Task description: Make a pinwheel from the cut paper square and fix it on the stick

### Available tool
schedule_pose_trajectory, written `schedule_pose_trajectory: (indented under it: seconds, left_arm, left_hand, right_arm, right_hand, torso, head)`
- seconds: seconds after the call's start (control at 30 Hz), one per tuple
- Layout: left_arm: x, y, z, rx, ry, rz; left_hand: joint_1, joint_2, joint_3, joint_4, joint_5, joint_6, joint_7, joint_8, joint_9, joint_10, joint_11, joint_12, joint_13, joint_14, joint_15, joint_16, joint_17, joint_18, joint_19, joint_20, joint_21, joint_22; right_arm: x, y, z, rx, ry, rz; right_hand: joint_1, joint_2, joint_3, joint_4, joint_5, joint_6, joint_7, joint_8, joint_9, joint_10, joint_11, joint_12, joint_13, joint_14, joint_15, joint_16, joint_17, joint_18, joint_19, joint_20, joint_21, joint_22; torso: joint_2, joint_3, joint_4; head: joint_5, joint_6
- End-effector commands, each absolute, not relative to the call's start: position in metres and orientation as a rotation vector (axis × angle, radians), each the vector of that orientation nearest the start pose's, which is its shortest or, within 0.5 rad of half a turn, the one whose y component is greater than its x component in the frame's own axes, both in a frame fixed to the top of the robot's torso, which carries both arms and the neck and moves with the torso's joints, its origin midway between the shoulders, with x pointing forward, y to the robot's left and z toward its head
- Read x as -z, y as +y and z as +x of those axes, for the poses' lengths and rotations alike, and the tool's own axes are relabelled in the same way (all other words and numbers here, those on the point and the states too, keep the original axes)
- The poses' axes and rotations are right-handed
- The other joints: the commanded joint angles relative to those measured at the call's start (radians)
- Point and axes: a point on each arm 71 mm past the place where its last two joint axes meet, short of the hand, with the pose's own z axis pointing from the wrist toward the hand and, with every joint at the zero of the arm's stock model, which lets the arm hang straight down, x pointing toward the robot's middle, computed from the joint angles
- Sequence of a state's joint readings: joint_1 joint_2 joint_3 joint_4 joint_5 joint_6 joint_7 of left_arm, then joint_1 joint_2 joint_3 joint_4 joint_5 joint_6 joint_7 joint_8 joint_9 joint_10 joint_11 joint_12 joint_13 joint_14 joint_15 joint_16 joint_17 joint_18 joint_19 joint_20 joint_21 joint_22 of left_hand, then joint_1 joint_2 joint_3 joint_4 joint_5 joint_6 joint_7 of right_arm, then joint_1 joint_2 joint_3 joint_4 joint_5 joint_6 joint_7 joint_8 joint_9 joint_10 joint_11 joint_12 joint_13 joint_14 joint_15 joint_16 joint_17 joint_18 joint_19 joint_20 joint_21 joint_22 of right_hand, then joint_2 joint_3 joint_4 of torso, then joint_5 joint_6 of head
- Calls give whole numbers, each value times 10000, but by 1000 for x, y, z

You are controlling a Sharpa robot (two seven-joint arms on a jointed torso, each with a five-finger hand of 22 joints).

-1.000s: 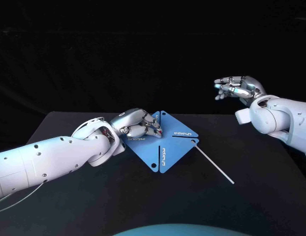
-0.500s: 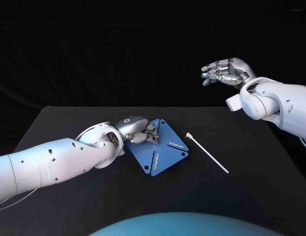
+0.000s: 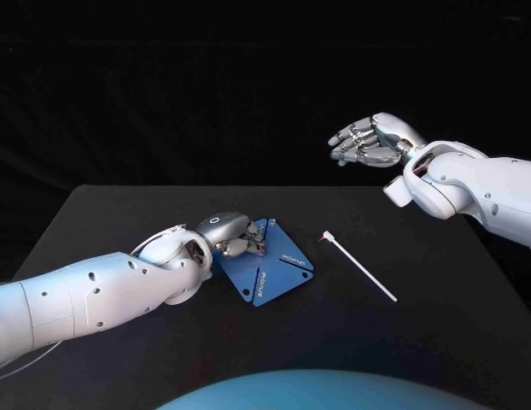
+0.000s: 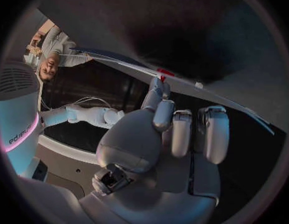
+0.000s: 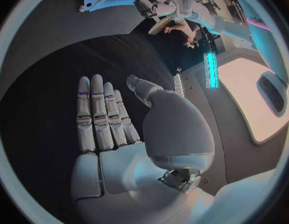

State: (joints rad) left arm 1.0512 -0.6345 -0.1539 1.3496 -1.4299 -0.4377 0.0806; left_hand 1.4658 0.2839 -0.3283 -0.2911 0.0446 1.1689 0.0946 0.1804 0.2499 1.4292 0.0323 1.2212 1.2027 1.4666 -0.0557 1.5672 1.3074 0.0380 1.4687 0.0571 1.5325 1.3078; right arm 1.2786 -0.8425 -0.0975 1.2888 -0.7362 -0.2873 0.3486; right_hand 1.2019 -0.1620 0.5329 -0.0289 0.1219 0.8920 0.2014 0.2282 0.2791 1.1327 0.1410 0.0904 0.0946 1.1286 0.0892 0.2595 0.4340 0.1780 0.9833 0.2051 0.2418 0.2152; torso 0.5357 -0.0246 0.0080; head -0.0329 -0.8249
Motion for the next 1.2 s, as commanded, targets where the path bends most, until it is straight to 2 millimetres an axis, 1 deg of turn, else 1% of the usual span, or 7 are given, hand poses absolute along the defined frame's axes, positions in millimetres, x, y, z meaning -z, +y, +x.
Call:
schedule_pose_trajectory:
  seconds: [0.03, 0.27, 0.47, 0.6, 0.77, 0.93, 1.2]
  left_arm:
    - [293, 136, 453, 8091, 17314, 1904]
    - [299, 135, 444, 7966, 17654, 1466]
    - [303, 133, 436, 7898, 17894, 1219]
    - [305, 131, 433, 7817, 18066, 1067]
    - [308, 129, 430, 7702, 18319, 795]
    - [310, 127, 430, 7540, 18668, 445]
    - [312, 126, 429, 7341, 19031, 66]
  left_hand:
    - [111, 23, 67, 1, 39, 349, -303, 38, 219, 1242, -387, 3283, 3370, 1042, -45, 36, 2634, -208, 578, -66, 41, 1843]
    - [110, 21, 69, 0, 39, 353, -304, 40, 221, 1246, -386, 3287, 3376, 1042, -44, 36, 2634, -208, 578, -66, 41, 1843]
    - [111, 19, 71, -1, 39, 356, -303, 41, 222, 1251, -386, 3293, 3385, 1042, -43, 36, 2634, -207, 576, -66, 40, 1841]
    - [112, 17, 73, -1, 39, 358, -303, 42, 224, 1248, -386, 3289, 3379, 1042, -42, 36, 2634, -207, 577, -65, 41, 1841]
    - [112, 15, 75, -1, 40, 357, -302, 41, 225, 1252, -385, 3294, 3386, 1042, -43, 36, 2634, -203, 566, -65, 32, 1822]
    - [107, 14, 78, 2, 40, 347, -299, 35, 224, 1246, -381, 3286, 3375, 1042, -44, 36, 2634, -193, 541, -66, 13, 1778]
    - [33, 1, 67, 29, 39, 328, -308, 21, 226, 1163, -384, 3179, 3221, 1042, -49, 36, 2634, -184, 518, -68, -3, 1739]
  right_arm:
    - [168, -260, 523, -10225, 15699, 2363]
    - [176, -256, 516, -10096, 15926, 2210]
    - [182, -256, 511, -10021, 16086, 2197]
    - [187, -256, 508, -10008, 16194, 2196]
    - [193, -255, 503, -9941, 16411, 2153]
    - [204, -251, 494, -9850, 16889, 2086]
    - [227, -245, 477, -9830, 17666, 2163]
  right_hand:
    - [99, -31, 26, -14, -5, 84, -23, 41, -8, 105, -8, -70, -36, 137, -10, -57, -14, 67, 137, -17, 23, -21]
    - [92, -28, 16, -2, -16, 176, -64, 63, 2, 257, -50, -113, -81, 303, -55, -84, -13, 65, 271, -63, 36, -58]
    - [94, -28, 17, -1, -18, 194, -75, 65, 3, 303, -64, -124, -93, 358, -73, -89, -9, 66, 314, -79, 43, -67]
    - [93, -32, 14, -1, -26, 205, -83, 66, 5, 344, -75, -127, -98, 393, -83, -93, -5, 65, 338, -89, 44, -75]
    - [77, -46, 6, 12, -62, 281, -130, 84, 18, 554, -134, -114, -98, 559, -139, -87, 31, 67, 451, -138, 57, -106]
    - [13, -122, -48, 39, -146, 405, -207, 121, 58, 858, -224, -87, -58, 793, -226, -49, 141, 66, 635, -217, 83, -150]
    - [-32, -173, -89, 56, -189, 457, -231, 141, 79, 926, -247, -93, -41, 840, -242, -45, 189, 63, 683, -236, 81, -171]
  torso:
    - [-11, 2, 16]
    - [3, 0, 17]
    - [-4, 11, 19]
    - [-4, -2, 15]
    - [-9, -2, 24]
    - [-5, -11, 21]
    - [-7, -3, 28]
  head:
    - [-22, 4]
    - [2, -30]
    - [22, -65]
    - [43, -100]
    - [43, -125]
    - [58, -181]
    - [35, -208]
